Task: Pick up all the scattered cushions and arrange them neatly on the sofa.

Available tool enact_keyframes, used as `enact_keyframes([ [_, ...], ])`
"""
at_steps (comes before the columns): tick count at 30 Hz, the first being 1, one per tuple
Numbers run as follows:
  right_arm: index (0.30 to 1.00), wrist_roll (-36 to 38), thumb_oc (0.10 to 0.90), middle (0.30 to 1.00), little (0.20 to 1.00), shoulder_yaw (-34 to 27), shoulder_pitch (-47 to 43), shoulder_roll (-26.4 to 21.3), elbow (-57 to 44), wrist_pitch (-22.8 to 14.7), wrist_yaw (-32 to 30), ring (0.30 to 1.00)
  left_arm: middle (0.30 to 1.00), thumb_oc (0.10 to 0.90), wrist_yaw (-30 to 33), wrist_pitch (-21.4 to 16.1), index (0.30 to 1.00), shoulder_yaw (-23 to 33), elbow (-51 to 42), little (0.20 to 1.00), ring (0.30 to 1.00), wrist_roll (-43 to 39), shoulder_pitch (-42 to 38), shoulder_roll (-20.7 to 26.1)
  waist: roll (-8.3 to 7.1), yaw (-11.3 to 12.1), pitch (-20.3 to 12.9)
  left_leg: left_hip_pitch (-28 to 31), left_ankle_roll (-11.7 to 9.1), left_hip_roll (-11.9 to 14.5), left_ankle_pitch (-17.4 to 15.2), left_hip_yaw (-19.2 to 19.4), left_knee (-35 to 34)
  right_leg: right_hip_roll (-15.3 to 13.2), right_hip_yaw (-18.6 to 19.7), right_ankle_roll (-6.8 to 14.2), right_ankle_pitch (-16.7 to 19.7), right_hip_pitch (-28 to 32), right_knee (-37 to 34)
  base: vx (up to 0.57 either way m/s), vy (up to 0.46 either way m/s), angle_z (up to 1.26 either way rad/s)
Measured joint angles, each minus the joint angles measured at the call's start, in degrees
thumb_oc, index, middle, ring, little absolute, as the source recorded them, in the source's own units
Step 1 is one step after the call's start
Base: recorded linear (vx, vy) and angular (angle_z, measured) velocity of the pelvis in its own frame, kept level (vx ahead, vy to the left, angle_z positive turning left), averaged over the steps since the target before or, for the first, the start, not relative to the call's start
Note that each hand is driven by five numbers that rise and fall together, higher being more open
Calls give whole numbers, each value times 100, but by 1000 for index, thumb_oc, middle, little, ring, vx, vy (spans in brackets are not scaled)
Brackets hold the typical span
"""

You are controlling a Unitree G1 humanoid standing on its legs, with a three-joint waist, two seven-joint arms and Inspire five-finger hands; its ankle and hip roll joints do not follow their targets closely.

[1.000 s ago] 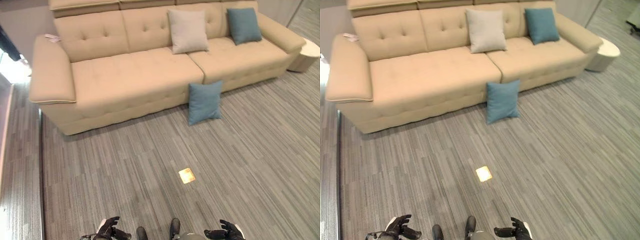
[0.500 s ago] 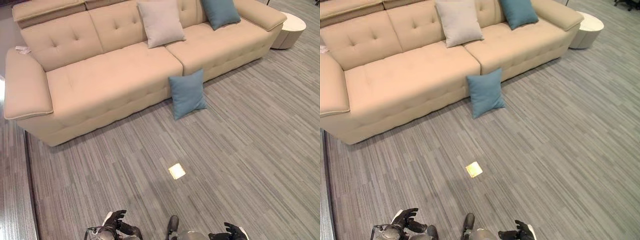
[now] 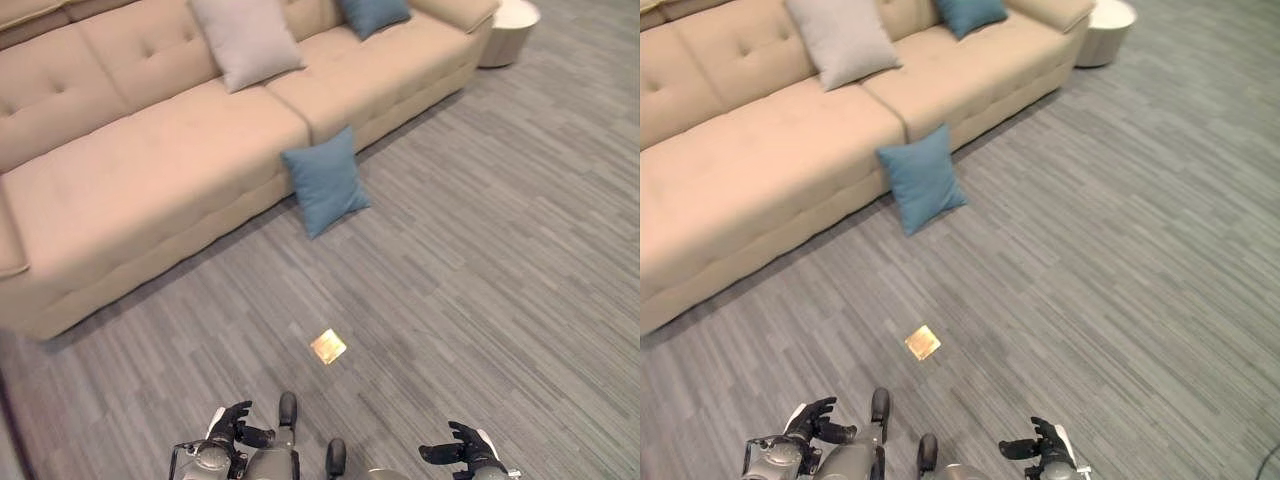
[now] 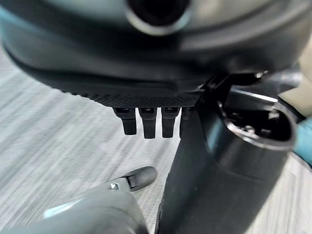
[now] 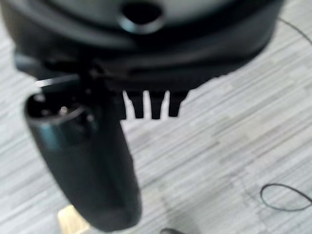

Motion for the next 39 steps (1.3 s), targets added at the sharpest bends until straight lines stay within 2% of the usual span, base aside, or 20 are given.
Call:
enact_keyframes([
  [3,900,0,800,900,900,5,140,85,8,36,23,900,900,800,-2,28,900,-5,54,900,900,0,29,34,-122,27,-94,306,495,-156,265,308,-289,-215,182,289,-183,23,105,183,115,-35],
  [4,900,0,800,900,900,17,133,101,-40,35,27,900,900,800,-7,69,900,-13,48,900,900,5,-5,51,-125,3,-93,371,591,-196,188,333,-294,-265,161,399,-241,-29,312,221,169,-40],
  [6,900,-1,800,900,900,23,124,149,-187,41,37,900,900,800,-7,120,900,-202,34,900,900,46,-1,128,-64,8,-110,555,778,-181,20,448,-286,-365,153,889,-616,-477,1501,109,120,-36],
  [7,900,-4,800,900,900,24,89,196,-294,35,44,900,900,800,-1,118,900,-258,13,900,900,90,31,191,-52,21,-108,679,843,-162,-63,520,-295,-487,72,1173,-945,-928,2524,81,120,-34],
  [9,900,-7,800,900,900,34,53,226,-565,-3,43,900,900,800,2,121,900,-299,-41,900,900,101,-9,248,-57,9,-106,787,974,-264,-208,654,-271,-970,-218,1396,-1068,-1590,3799,130,114,-28],
  [11,900,-10,800,900,900,44,40,229,-666,-18,41,900,900,800,6,121,900,-332,-39,900,900,101,-31,239,0,-12,-79,891,1019,-298,-251,669,-298,-1189,-350,1404,-1097,-1772,4009,202,18,-13],
  [12,900,-30,800,900,900,101,22,292,-658,-14,73,900,900,800,26,111,900,-335,-75,900,900,101,-53,252,43,10,-76,1041,999,-313,-332,720,-330,-1478,-576,1394,-1085,-1981,3808,331,-29,-14],
  [14,900,-73,800,900,900,109,5,335,-635,-4,113,900,900,800,54,115,900,-328,-51,900,900,101,-54,262,45,12,-76,1188,938,-313,-398,751,-451,-1583,-917,1286,-989,-1981,3041,265,-70,-19],
  [19,900,-69,800,900,900,16,5,331,-649,-2,118,900,900,800,22,129,900,-330,219,900,900,121,28,217,-83,-119,-51,1389,862,-333,-557,731,-520,-1501,-973,1277,82,-2257,965,237,-106,-2],
  [22,900,-82,800,900,900,14,121,337,-614,10,119,900,900,800,13,124,900,-304,283,900,900,225,141,199,-245,-172,-121,1681,698,-378,-818,549,-561,-1532,-945,1222,465,-2098,535,372,-186,35],
  [24,900,-85,800,900,900,-32,149,324,-449,31,121,900,900,800,2,124,900,-319,286,900,900,247,254,131,-129,-189,-205,1888,483,-170,-990,323,-536,-1376,-939,894,978,-1855,537,209,-160,48],
  [26,900,-99,800,900,900,-45,162,271,-340,37,120,900,900,800,-2,118,900,-324,287,900,900,318,344,28,54,-145,-266,1927,267,120,-1109,264,-297,-1105,-1037,788,992,-1610,442,178,-192,33],
  [29,900,-94,800,900,900,-88,179,243,-424,89,135,900,900,800,-11,105,900,-78,321,900,900,327,340,38,-42,-99,-293,1431,-31,286,-1261,282,1223,-892,-1112,626,950,-1091,-6,154,-308,11],
  [30,900,-70,800,900,900,-86,136,206,-420,48,129,900,900,800,5,45,900,53,279,900,900,296,194,77,-153,-7,-250,647,-213,322,-1188,285,2832,-901,-1102,413,876,-1013,-4,101,-135,-20],
  [31,900,-68,800,900,900,-88,94,175,-453,39,133,900,900,800,22,9,900,102,258,900,900,270,168,77,-138,60,-253,430,-365,387,-948,240,3326,-816,-1043,220,710,-946,2,106,-135,-34],
  [33,900,-50,800,900,900,45,48,93,-452,-21,111,900,900,800,20,-11,900,98,257,900,900,217,73,76,-149,1,-252,104,-422,478,-883,159,3962,-736,-1059,333,734,-722,5,270,-135,-29],
  [35,900,-28,800,900,900,68,12,54,-426,-37,94,900,900,800,9,-5,900,-29,186,900,900,215,-45,32,-168,-67,-239,-231,-320,421,-945,303,3786,-698,-987,-4,360,-617,-4,311,-82,15],
  [36,900,4,800,900,900,77,3,37,-343,51,88,900,900,800,-19,-24,900,-211,20,900,900,206,-148,16,-210,15,-151,-356,-227,378,-952,476,3068,-704,-1033,14,424,-596,0,230,-6,14],
  [38,900,2,800,900,900,170,-3,35,-336,73,73,900,900,800,4,-16,900,-214,-146,900,900,218,-147,15,-194,1,-94,-531,-220,348,-931,598,2201,-587,-1068,238,303,-523,-5,356,15,-4],
  [39,900,-2,800,900,900,297,18,52,-345,67,60,900,900,800,-5,2,900,-212,-144,900,900,214,-148,15,-137,5,-56,-480,-170,285,-582,610,1013,-430,-1090,448,194,-368,-45,369,25,-9],
])
